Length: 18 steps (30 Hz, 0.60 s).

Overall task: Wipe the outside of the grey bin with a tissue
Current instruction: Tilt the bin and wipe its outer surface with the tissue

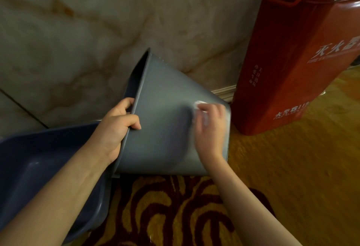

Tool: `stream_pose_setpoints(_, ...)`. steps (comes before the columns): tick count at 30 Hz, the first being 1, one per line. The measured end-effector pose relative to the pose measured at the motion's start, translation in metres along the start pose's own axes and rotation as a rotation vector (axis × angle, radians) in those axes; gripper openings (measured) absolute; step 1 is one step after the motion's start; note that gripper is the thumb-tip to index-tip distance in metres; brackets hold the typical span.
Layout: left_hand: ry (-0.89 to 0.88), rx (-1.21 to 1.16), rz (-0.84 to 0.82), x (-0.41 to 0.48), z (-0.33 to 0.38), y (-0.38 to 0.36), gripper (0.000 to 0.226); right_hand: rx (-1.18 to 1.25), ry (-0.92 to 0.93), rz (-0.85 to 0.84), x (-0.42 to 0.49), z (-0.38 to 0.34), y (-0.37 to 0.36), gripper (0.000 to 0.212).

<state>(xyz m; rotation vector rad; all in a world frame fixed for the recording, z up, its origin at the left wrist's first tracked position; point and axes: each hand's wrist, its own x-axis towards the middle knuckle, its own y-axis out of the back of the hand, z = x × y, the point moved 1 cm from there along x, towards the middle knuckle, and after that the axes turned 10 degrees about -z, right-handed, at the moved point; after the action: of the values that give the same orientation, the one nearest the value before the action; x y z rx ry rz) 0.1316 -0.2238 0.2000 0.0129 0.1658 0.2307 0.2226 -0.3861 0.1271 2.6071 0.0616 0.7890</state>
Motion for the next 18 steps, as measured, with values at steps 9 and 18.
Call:
stream_pose_setpoints(9, 0.001, 0.018, 0.042, 0.0, -0.003, 0.004, 0.042, -0.04, -0.747, 0.058, -0.007, 0.094, 0.028, 0.017)
stream_pose_setpoints(18, 0.001, 0.018, 0.067, 0.004, 0.0, -0.002, 0.047, -0.012, 0.213, -0.247, -0.1, -0.036, -0.018, 0.016)
